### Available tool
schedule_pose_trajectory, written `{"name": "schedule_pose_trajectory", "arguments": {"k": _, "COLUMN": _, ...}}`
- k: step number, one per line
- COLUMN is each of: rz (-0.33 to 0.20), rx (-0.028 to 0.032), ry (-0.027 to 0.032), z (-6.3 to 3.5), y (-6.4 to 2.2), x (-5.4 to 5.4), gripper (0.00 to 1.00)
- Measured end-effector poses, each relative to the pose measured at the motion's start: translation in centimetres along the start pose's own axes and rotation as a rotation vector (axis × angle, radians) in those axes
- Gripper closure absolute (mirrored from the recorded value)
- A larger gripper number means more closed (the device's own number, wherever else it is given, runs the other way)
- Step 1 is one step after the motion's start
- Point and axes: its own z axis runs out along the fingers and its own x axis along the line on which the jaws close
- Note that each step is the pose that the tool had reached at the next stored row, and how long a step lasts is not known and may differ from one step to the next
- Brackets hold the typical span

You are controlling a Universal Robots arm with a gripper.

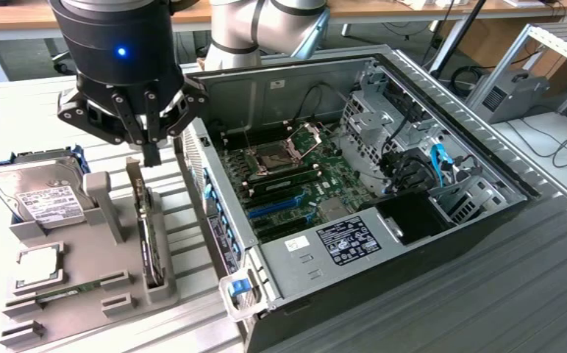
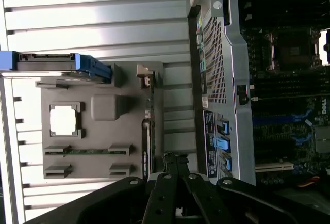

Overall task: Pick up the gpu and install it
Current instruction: 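Reach for the gpu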

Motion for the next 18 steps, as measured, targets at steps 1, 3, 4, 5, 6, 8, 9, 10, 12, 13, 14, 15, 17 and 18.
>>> {"name": "schedule_pose_trajectory", "arguments": {"k": 1, "rz": 0.0, "rx": -0.0001, "ry": 0.0, "z": 0.0, "y": -0.03, "x": 0.0, "gripper": 0.89}}
{"name": "schedule_pose_trajectory", "arguments": {"k": 3, "rz": 0.0, "rx": -0.0001, "ry": -0.0001, "z": 0.01, "y": -0.1, "x": -0.01, "gripper": 0.89}}
{"name": "schedule_pose_trajectory", "arguments": {"k": 4, "rz": 0.0, "rx": -0.0001, "ry": -0.0001, "z": 0.01, "y": -0.13, "x": -0.01, "gripper": 0.89}}
{"name": "schedule_pose_trajectory", "arguments": {"k": 5, "rz": 0.0, "rx": 0.0, "ry": 0.0, "z": 0.01, "y": -0.16, "x": -0.01, "gripper": 0.89}}
{"name": "schedule_pose_trajectory", "arguments": {"k": 6, "rz": 0.0, "rx": 0.0, "ry": 0.0, "z": 0.01, "y": -0.2, "x": -0.01, "gripper": 0.89}}
{"name": "schedule_pose_trajectory", "arguments": {"k": 8, "rz": 0.0, "rx": 0.0, "ry": 0.0, "z": 0.01, "y": -0.3, "x": -0.02, "gripper": 0.89}}
{"name": "schedule_pose_trajectory", "arguments": {"k": 9, "rz": 0.0, "rx": 0.0, "ry": 0.0, "z": 0.01, "y": -0.35, "x": -0.03, "gripper": 0.89}}
{"name": "schedule_pose_trajectory", "arguments": {"k": 10, "rz": 0.0, "rx": 0.0, "ry": 0.0, "z": 0.02, "y": -0.39, "x": -0.03, "gripper": 0.89}}
{"name": "schedule_pose_trajectory", "arguments": {"k": 12, "rz": 0.0, "rx": -0.0001, "ry": 0.0, "z": 0.02, "y": -0.44, "x": -0.03, "gripper": 0.89}}
{"name": "schedule_pose_trajectory", "arguments": {"k": 13, "rz": 0.0, "rx": -0.0001, "ry": -0.0001, "z": 0.03, "y": -0.48, "x": -0.04, "gripper": 0.89}}
{"name": "schedule_pose_trajectory", "arguments": {"k": 14, "rz": 0.0, "rx": -0.0001, "ry": 0.0, "z": 0.02, "y": -0.51, "x": -0.04, "gripper": 0.89}}
{"name": "schedule_pose_trajectory", "arguments": {"k": 15, "rz": 0.0, "rx": 0.0, "ry": 0.0, "z": 0.03, "y": -0.54, "x": -0.04, "gripper": 0.89}}
{"name": "schedule_pose_trajectory", "arguments": {"k": 17, "rz": 0.0, "rx": -0.0001, "ry": 0.0, "z": 0.03, "y": -0.6, "x": -0.05, "gripper": 0.89}}
{"name": "schedule_pose_trajectory", "arguments": {"k": 18, "rz": 0.0, "rx": -0.0001, "ry": 0.0, "z": 0.03, "y": -0.63, "x": -0.05, "gripper": 0.89}}
